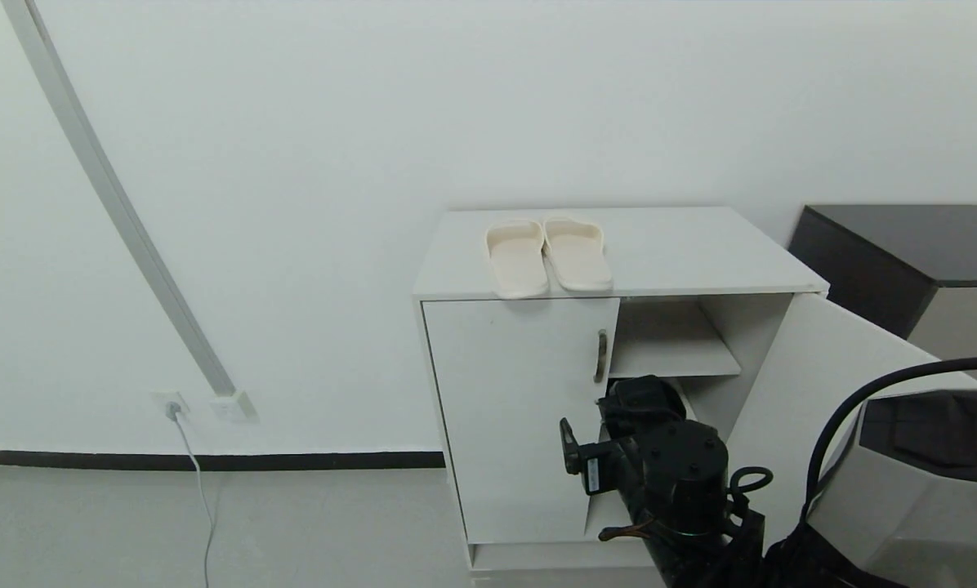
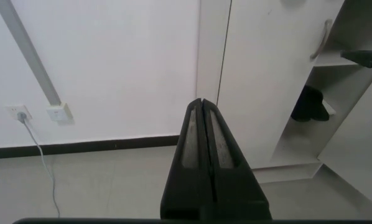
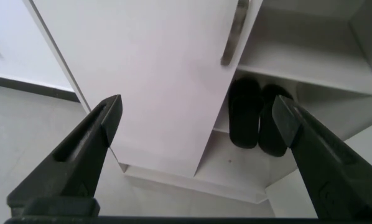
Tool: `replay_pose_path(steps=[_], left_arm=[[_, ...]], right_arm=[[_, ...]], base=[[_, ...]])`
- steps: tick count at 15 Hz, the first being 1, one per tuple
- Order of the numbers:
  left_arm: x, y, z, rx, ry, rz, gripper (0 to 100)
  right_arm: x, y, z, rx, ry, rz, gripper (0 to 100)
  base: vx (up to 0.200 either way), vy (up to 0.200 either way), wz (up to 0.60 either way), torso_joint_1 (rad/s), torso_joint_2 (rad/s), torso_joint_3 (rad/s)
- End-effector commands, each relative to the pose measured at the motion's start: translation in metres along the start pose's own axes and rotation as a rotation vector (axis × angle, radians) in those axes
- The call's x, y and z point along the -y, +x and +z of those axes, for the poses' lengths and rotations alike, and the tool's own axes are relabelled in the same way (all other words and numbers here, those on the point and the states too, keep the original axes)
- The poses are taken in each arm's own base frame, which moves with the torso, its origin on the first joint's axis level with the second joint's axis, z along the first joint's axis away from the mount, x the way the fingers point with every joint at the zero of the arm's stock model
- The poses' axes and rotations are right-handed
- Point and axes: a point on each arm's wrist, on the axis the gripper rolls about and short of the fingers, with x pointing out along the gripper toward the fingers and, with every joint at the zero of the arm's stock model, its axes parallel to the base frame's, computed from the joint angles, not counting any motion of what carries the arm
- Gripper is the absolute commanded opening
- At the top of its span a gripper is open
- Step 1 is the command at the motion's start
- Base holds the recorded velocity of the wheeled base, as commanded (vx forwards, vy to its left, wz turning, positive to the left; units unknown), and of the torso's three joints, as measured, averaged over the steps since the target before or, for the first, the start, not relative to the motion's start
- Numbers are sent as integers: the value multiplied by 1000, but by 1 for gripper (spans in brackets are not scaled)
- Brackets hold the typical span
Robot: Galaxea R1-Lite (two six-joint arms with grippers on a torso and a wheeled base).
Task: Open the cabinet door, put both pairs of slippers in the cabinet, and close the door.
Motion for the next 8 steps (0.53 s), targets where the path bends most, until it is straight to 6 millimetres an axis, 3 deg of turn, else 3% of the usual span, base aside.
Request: replay_pose_path(steps=[1, 8], left_arm=[[0, 0, 0, -1, 0, 0, 0], [0, 0, 0, -1, 0, 0, 0]], right_arm=[[0, 0, 1, 2, -3, 0, 100], [1, -1, 1, 6, -4, 1, 100]], base=[[0, 0, 0, 242, -549, -325], [0, 0, 0, 253, -586, -332]])
